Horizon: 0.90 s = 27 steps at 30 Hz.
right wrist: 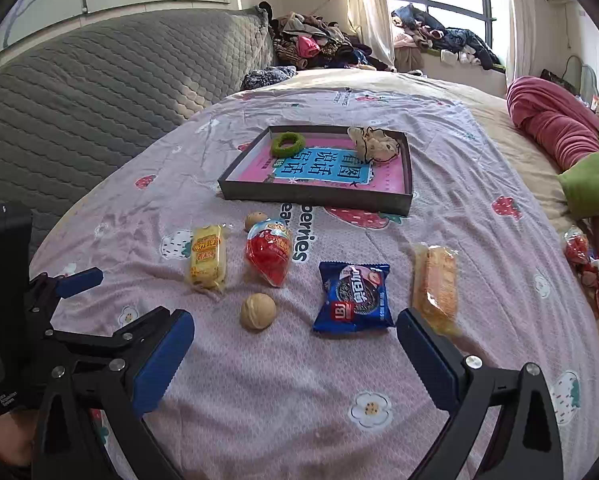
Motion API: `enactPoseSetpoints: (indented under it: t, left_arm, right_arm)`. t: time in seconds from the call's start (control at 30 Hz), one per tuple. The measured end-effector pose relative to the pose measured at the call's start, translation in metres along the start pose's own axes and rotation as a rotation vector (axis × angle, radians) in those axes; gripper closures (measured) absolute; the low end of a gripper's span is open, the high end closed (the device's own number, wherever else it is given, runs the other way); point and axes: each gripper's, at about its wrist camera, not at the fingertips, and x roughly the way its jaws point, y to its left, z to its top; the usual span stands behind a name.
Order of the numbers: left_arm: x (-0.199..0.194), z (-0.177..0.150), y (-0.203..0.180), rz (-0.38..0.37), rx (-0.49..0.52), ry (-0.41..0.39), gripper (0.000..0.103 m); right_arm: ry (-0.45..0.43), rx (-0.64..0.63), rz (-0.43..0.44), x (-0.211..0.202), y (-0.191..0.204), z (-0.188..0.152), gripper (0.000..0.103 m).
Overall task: Organize objects
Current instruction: 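Withdraw both tools from the tray back toward the snacks, then grasp the yellow cake packet with the left tool while the right tool grasps the egg candy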
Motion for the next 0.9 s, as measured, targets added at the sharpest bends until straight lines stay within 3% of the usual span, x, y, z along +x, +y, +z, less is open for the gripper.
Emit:
enactPoseSetpoints:
  t: [0.9]
  left_arm:
    - [0.060,0.023,0.003,0.010,-0.037,0.057,0.000]
  right_arm:
    - [0.050,0.011,0.031,0.065,-0.001,0.034,0.001]
